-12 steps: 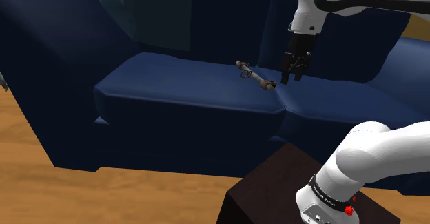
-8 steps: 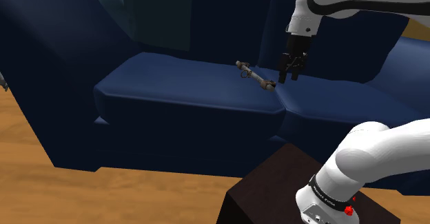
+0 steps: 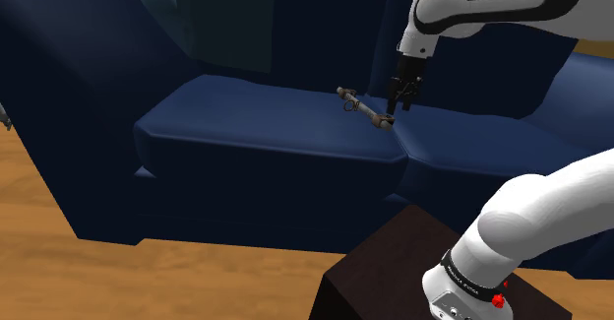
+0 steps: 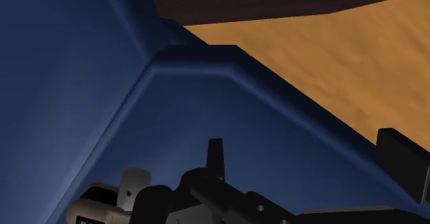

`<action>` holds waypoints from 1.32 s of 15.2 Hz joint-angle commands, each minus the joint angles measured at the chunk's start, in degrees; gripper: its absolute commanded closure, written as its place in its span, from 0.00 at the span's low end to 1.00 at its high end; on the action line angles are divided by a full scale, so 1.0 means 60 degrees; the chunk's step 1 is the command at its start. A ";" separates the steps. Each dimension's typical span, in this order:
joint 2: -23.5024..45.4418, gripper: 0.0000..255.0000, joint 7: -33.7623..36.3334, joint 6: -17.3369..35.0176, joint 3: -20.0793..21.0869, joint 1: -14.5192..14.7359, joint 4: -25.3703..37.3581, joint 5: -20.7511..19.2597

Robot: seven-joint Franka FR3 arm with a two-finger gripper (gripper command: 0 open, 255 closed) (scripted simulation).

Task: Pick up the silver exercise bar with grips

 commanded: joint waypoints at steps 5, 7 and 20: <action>0.1881 0.00 -0.1143 0.1091 -0.0726 -0.0061 0.1031 0.0088; 0.2542 0.00 -0.1549 0.1364 -0.0948 -0.0088 0.1483 0.0214; 0.7284 0.00 -0.4134 0.1906 -0.1666 -0.0857 0.5816 0.1958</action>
